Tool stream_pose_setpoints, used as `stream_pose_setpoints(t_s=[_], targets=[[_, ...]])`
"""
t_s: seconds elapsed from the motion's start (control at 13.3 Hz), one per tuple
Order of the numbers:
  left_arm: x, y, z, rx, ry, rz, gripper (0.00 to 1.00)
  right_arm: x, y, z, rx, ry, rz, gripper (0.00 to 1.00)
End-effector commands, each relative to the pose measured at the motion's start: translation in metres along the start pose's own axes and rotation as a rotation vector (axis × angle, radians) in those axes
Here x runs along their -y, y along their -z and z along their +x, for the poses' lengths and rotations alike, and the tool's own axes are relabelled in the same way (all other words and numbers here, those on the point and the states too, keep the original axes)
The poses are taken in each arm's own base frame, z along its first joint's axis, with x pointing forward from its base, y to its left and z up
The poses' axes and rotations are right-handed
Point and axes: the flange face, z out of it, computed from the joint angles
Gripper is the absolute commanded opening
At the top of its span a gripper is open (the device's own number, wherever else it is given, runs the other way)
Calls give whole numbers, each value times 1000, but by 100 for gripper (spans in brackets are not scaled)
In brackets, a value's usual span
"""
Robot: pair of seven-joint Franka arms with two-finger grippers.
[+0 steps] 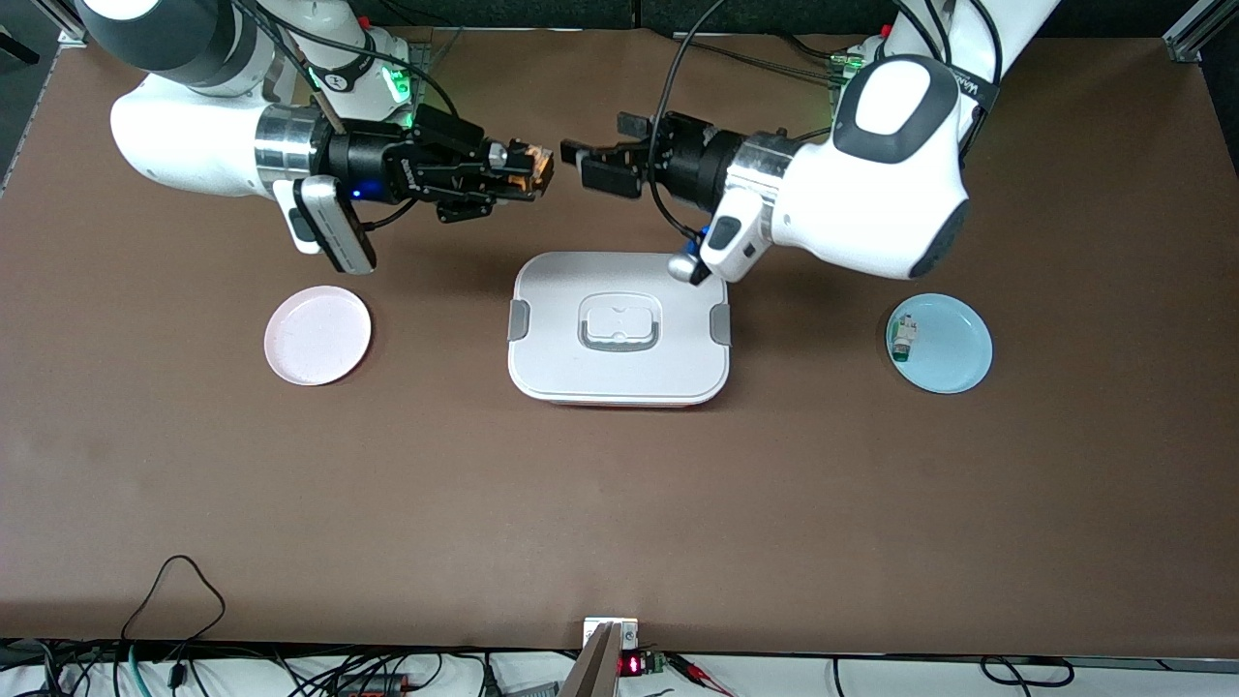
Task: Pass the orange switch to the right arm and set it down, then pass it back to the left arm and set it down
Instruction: 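Open the left gripper and draw it back from the switch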
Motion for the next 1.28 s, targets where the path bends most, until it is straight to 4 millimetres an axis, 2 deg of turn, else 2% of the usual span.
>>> stream_pose_setpoints(t_s=[0.0, 0.3, 0.38, 0.45, 0.6, 0.75, 0.83, 1.05, 1.2], targets=[[5, -1, -8, -29, -78, 53, 100, 4, 2, 2, 1, 26, -18, 29], [9, -3, -8, -39, -122, 92, 100, 6, 2, 2, 0, 26, -18, 29], [13, -3, -6, -58, -149, 136, 100, 5, 2, 2, 0, 26, -18, 29], [11, 0, -15, -97, -196, 174, 100, 5, 2, 2, -2, 28, -19, 29], [16, -8, -18, -177, -264, 280, 100, 5, 2, 2, -1, 28, -20, 29], [25, -13, -12, -221, -330, 380, 100, 5, 2, 2, -1, 28, -20, 29], [30, -10, -8, -234, -338, 431, 100, 5, 2, 2, -1, 28, -20, 29], [46, 14, 9, -384, -321, 608, 100, 5, 2, 3, -2, 28, -21, 29], [54, 43, 10, -427, -326, 653, 100, 5, 2, 3, -4, 29, -23, 29]])
